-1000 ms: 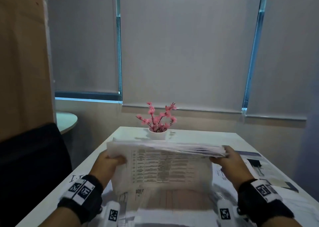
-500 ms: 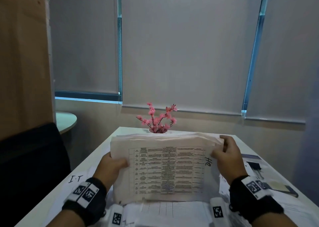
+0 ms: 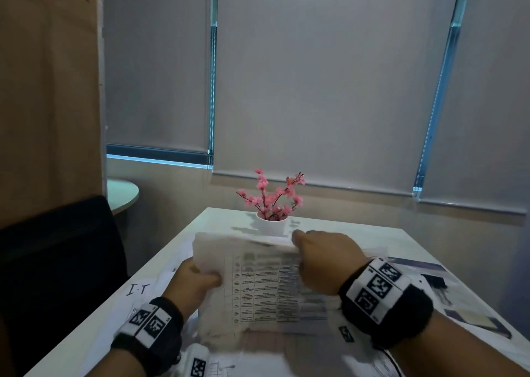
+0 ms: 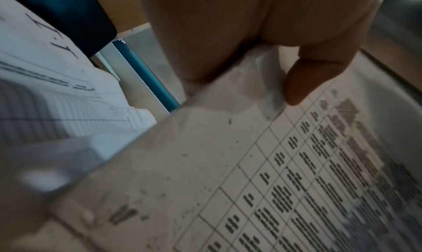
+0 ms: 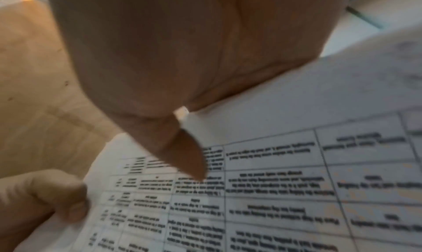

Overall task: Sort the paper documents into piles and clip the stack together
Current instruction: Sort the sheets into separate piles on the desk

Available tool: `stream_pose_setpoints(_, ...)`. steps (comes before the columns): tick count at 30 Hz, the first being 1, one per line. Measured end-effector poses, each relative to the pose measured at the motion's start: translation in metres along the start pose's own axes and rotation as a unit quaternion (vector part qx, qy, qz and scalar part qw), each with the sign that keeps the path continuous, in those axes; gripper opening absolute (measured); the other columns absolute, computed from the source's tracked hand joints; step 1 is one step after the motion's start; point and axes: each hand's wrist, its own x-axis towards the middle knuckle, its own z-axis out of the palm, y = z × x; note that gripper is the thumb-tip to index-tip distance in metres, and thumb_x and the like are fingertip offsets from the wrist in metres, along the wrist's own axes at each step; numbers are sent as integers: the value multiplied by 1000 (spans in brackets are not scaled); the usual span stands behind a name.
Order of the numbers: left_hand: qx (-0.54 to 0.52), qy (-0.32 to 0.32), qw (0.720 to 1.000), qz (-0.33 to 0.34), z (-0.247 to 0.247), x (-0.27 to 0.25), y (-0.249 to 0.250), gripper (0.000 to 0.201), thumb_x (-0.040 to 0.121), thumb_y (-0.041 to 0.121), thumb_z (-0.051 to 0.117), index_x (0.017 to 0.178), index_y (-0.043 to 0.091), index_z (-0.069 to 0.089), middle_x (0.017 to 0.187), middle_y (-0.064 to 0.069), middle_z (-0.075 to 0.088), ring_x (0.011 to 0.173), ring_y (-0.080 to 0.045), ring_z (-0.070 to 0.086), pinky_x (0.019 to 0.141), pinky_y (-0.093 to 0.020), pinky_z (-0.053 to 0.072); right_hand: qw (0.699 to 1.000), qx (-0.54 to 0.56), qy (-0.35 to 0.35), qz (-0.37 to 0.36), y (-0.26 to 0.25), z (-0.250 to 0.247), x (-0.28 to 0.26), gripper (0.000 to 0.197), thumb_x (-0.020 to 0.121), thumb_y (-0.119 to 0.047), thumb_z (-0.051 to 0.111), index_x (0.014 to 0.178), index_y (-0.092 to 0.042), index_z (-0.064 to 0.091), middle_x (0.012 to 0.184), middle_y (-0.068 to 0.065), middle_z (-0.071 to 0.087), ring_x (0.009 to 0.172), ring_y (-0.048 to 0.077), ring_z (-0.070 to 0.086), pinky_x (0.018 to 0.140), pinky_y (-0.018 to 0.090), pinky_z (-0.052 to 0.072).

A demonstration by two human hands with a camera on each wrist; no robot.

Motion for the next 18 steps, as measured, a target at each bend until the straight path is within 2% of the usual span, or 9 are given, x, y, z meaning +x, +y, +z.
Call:
stream_pose_setpoints(2, 8, 8, 1000, 18, 0, -1, 3, 27, 54, 11, 70, 79, 12, 79, 85, -12, 78, 86, -34, 72, 80, -46, 58, 1000, 5, 20, 2, 6, -4, 1, 15, 83, -13, 46, 93, -24, 47, 80, -2, 49, 77, 26, 54, 66, 32, 41)
stream_pose_setpoints(5, -31, 73, 996, 41, -4, 7, 10, 31, 72, 0, 76, 100, 11, 68, 97, -10, 75, 95, -33, 69, 75, -37, 53, 996, 68, 64, 14, 24, -17, 3, 14, 83, -14, 48, 88, -27, 44, 81, -2, 52, 77, 25, 54, 65, 31, 43)
stream_pose_setpoints(6, -56, 104, 992, 47, -5, 11, 12, 41, 70, 6, 81, 106, 15, 63, 102, -7, 71, 98, -29, 67, 77, -35, 51, 990, 110, 82, 23, 32, -22, 3, 13, 83, -15, 50, 85, -27, 45, 80, -3, 53, 75, 24, 53, 63, 31, 42)
stream_pose_setpoints(8, -107, 130, 985, 38, -3, 14, 21, 61, 53, 26, 85, 109, 25, 61, 106, -1, 68, 101, -20, 65, 85, -35, 45, 966, 223, 124, 44, 46, -31, 3, 11, 83, -15, 56, 78, -24, 51, 75, -3, 58, 74, 24, 55, 59, 31, 41)
stream_pose_setpoints(10, -133, 96, 986, 18, 9, 12, 31, 64, 46, 37, 80, 108, 29, 64, 108, 0, 70, 105, -19, 64, 93, -38, 40, 917, 350, 183, 65, 52, -33, 4, 6, 82, -11, 63, 80, -16, 62, 77, 2, 67, 76, 24, 62, 64, 29, 46)
stream_pose_setpoints(11, -137, 71, 988, 13, 18, 10, 36, 61, 49, 38, 78, 108, 26, 67, 107, -2, 73, 107, -23, 65, 93, -39, 41, 885, 412, 201, 78, 51, -30, 4, 5, 81, -8, 65, 81, -14, 66, 78, 2, 71, 76, 22, 66, 66, 30, 49)
stream_pose_setpoints(14, -123, 48, 991, 23, 45, 4, 54, 36, 73, 20, 69, 108, 12, 70, 103, -9, 78, 105, -36, 70, 87, -43, 53, 794, 572, 177, 102, 36, -7, -1, 17, 86, -2, 63, 83, -17, 70, 75, -7, 75, 72, 7, 71, 64, 21, 54)
stream_pose_setpoints(16, -105, 72, 991, 29, 55, 2, 66, 16, 90, 10, 62, 103, 13, 70, 96, -8, 79, 97, -34, 72, 81, -43, 55, 752, 622, 182, 121, 26, 9, -1, 18, 88, -1, 61, 92, -16, 70, 85, -1, 76, 83, 17, 72, 76, 34, 57)
stream_pose_setpoints(18, -65, 72, 994, 43, 61, 1, 76, 18, 98, 7, 54, 96, 18, 67, 89, -3, 77, 88, -27, 72, 73, -36, 54, 721, 644, 218, 134, 20, 19, 2, 21, 86, 0, 61, 97, -15, 70, 93, 3, 75, 89, 23, 70, 82, 43, 55)
